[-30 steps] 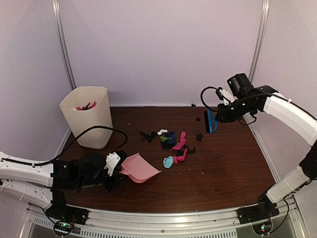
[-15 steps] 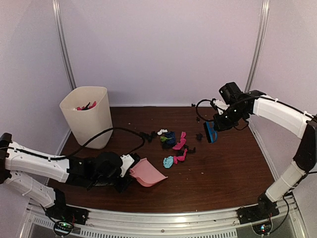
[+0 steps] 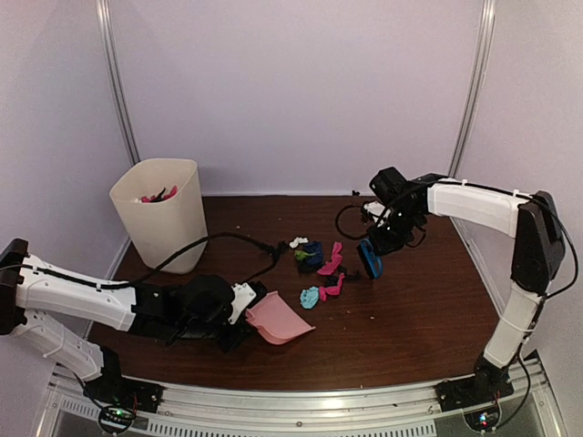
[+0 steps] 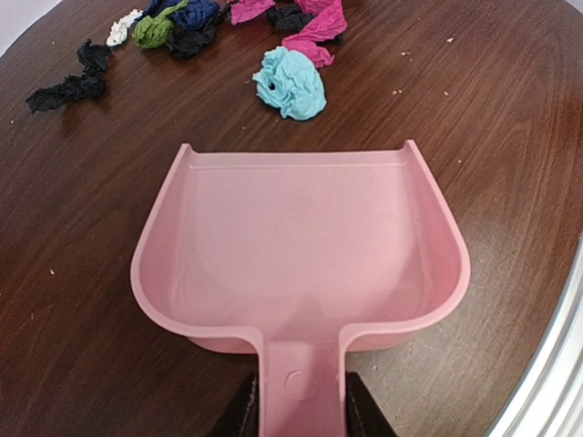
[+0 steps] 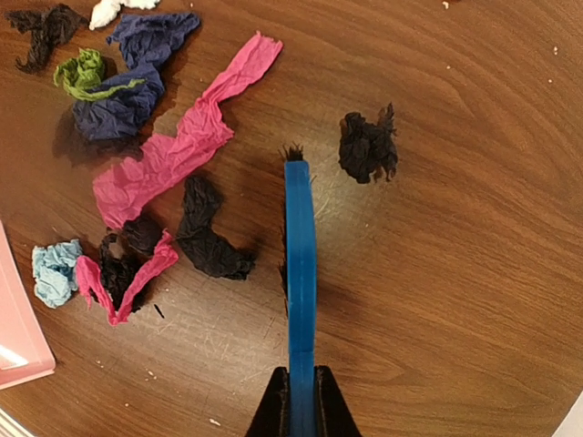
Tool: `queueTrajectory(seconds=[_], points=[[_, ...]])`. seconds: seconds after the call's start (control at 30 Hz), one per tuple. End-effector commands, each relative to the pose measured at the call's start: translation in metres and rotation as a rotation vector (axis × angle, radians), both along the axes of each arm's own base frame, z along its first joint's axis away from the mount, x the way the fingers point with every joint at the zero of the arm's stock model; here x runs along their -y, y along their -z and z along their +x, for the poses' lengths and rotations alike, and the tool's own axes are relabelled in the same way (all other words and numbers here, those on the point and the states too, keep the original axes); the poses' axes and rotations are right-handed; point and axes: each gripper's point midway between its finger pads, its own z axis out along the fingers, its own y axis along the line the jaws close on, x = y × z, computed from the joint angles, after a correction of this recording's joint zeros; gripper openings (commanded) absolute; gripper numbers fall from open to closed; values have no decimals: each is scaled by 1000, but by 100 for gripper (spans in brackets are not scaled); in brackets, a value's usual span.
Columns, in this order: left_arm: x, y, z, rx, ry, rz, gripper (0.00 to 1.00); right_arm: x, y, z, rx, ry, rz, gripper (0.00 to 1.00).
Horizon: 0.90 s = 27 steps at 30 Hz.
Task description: Sweep away the paper scraps from the table
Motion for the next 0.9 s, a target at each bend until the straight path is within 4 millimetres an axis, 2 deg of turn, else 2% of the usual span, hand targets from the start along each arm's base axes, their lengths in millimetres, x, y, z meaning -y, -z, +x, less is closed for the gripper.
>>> queueTrajectory(seconds=[0.0,0.23,0.57,0.87], points=[[9,-6,-4,-23,30,-6,0,-2,-1,4,15,-12,-70,0],[14,-1,-3,-21,50,3,0,-30,12,-2,-19,-94,-126,0],[24,6,3,-17,46,24,0,-44,31,-39,-117,-140,-185,0],[28,13,2,-14,81,33,0,-73,38,-70,-141,-198,-112,0]])
